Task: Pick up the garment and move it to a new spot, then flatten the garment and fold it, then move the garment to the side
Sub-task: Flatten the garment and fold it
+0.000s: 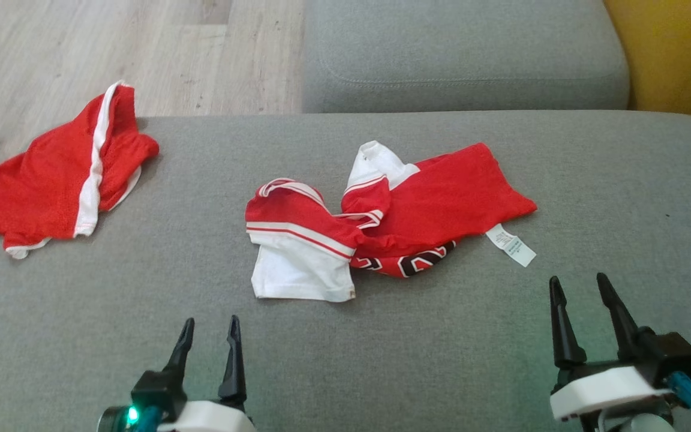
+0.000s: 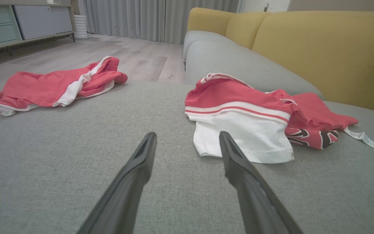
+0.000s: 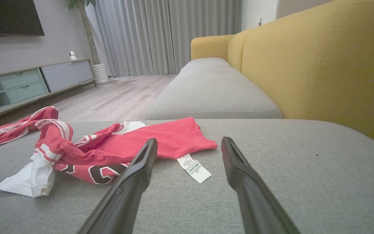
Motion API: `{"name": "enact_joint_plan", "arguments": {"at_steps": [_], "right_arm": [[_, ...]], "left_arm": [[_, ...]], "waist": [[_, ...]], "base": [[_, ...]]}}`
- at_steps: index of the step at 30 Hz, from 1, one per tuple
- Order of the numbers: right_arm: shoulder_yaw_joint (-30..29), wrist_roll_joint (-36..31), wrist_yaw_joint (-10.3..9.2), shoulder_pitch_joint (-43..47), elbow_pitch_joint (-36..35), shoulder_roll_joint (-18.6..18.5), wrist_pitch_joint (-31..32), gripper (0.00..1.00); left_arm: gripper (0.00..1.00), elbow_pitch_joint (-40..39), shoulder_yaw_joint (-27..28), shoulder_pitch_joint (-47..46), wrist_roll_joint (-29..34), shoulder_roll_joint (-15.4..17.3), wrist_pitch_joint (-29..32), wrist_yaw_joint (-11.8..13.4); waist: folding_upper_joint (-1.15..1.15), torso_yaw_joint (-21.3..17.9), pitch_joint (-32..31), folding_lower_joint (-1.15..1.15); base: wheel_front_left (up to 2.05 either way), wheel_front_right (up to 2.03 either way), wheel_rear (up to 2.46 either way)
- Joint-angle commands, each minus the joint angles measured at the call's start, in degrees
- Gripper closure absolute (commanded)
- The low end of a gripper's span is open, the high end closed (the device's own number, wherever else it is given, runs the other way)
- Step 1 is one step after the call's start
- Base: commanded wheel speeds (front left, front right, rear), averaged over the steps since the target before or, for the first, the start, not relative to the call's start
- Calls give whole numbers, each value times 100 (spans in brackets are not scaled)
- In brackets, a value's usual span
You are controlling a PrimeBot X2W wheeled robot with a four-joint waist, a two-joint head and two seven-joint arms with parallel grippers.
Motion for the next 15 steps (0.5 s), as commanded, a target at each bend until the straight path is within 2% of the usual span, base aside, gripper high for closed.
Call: {"name": "enact_joint_plan", "arguments": {"at_steps": [1, 15], "right_arm": [[164, 39, 44, -89, -202, -32, -63, 0], [200, 63, 44, 21, -186, -32, -63, 0]], "left_arm": [[0, -255, 260, -152, -60, 78, -69, 41], [0, -628, 170, 76, -75, 166, 101, 152]], "waist": [[0, -22, -2, 2], [0, -43, -16, 2]], "base": [[0, 0, 0], [0, 0, 0]]}}
